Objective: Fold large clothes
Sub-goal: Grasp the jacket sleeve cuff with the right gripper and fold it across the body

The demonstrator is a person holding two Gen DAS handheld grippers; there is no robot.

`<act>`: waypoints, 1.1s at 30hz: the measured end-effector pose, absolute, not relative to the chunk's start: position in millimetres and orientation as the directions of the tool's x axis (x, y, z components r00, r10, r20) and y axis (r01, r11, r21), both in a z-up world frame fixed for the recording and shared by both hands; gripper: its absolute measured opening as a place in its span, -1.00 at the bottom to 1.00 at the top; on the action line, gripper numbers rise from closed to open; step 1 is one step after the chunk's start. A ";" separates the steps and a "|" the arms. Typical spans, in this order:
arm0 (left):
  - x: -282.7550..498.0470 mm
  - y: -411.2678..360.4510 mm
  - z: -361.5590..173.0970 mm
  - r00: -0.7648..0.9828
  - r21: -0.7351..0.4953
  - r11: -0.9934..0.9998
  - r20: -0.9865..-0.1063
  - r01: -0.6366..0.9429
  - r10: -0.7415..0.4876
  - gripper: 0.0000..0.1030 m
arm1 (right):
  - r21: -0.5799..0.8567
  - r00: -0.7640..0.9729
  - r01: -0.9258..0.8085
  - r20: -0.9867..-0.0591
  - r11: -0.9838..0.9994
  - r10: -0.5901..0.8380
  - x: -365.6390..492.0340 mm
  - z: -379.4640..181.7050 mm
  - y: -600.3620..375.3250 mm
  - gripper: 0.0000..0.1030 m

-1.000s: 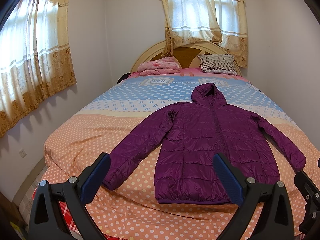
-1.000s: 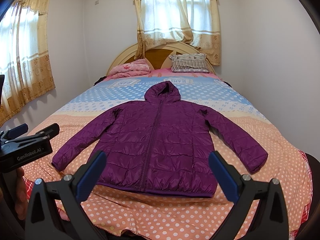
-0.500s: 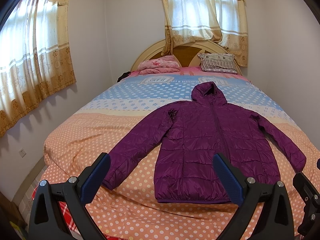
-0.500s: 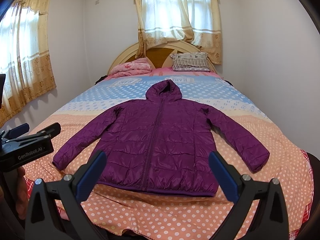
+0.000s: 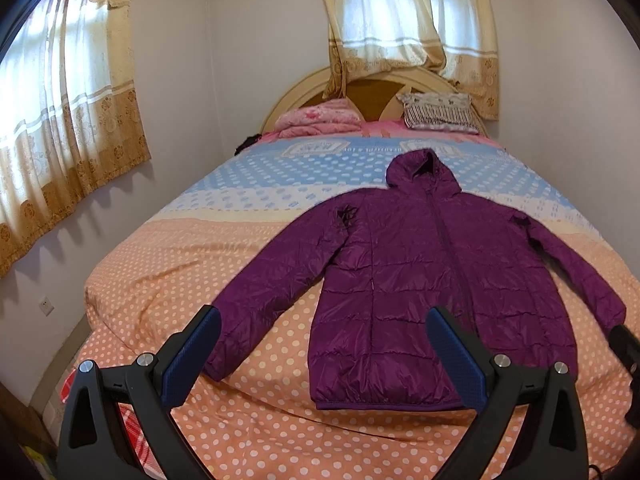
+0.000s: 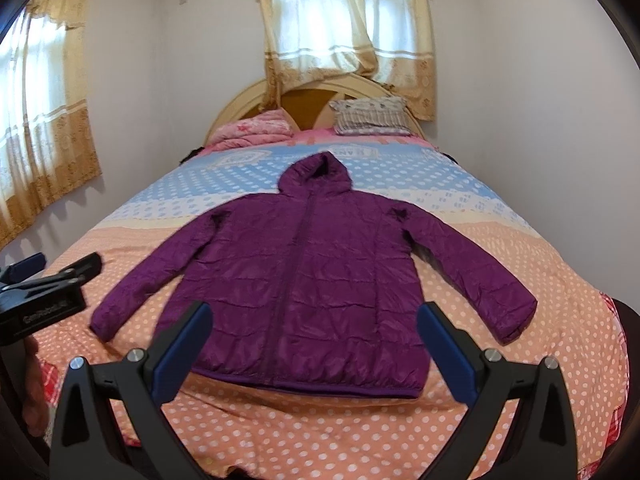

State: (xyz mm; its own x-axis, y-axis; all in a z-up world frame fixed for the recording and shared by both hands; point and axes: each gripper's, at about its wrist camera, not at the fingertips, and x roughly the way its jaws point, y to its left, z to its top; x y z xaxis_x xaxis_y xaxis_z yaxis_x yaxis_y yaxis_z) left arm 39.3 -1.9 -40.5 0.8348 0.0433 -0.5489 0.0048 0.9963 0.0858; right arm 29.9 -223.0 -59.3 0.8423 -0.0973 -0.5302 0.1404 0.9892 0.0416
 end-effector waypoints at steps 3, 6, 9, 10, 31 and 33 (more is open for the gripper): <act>59.4 -6.7 -55.2 0.821 0.094 0.995 -0.569 0.011 0.045 0.98 | 0.066 0.818 0.182 -0.564 0.981 -0.114 44.3 -76.8 -250.5 1.00; 80.4 -13.7 -69.6 0.815 0.108 0.994 -0.577 0.023 0.044 0.98 | 0.100 0.780 0.248 -0.611 0.964 -0.137 58.2 -96.5 -285.4 1.00; 108.6 -23.5 -92.2 0.793 0.113 0.993 -0.607 0.033 0.043 0.98 | 0.139 0.744 0.330 -0.647 0.934 -0.167 67.7 -115.6 -325.1 1.00; 114.7 -25.7 -96.9 0.787 0.115 0.993 -0.616 0.034 0.044 0.98 | 0.144 0.728 0.364 -0.660 0.920 -0.184 70.6 -122.3 -340.7 1.00; 242.4 -60.6 -166.6 0.720 0.257 0.966 -0.672 0.004 0.176 0.98 | 0.086 0.530 0.630 -0.775 0.772 -0.346 106.4 -180.9 -506.0 -0.53; 248.0 -55.2 -174.5 0.697 0.256 0.967 -0.693 -0.005 0.187 0.98 | 0.081 0.526 0.636 -0.773 0.768 -0.354 106.5 -180.3 -515.0 -0.65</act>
